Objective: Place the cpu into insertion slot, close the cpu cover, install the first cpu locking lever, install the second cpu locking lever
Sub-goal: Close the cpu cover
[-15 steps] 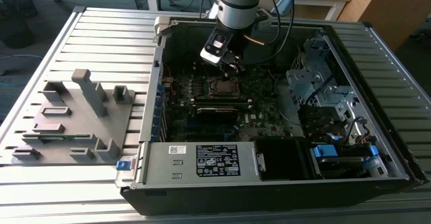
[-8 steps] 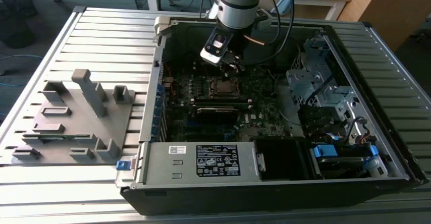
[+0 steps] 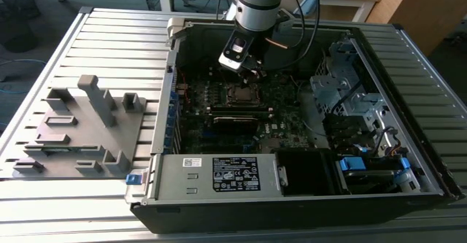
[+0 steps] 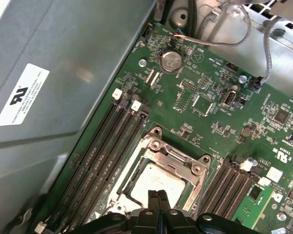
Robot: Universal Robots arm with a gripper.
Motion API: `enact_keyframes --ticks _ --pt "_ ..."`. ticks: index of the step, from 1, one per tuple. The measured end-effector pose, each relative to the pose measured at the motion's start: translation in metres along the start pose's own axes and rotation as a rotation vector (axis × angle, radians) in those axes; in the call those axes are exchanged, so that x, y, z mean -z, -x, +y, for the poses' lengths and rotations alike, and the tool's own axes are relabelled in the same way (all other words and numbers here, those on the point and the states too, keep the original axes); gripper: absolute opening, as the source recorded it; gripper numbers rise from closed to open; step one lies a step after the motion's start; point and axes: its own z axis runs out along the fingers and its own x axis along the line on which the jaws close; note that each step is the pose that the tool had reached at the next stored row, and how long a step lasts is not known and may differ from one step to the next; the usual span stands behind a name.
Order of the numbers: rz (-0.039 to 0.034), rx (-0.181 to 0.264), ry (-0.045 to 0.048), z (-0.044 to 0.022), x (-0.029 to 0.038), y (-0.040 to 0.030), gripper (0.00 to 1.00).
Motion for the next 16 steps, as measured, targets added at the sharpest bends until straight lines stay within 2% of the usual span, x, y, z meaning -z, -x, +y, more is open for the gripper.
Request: enact_keyframes --ticks 16 --pt "0.0002 0.018 -0.0004 0.0 0.0 0.0 0.1"
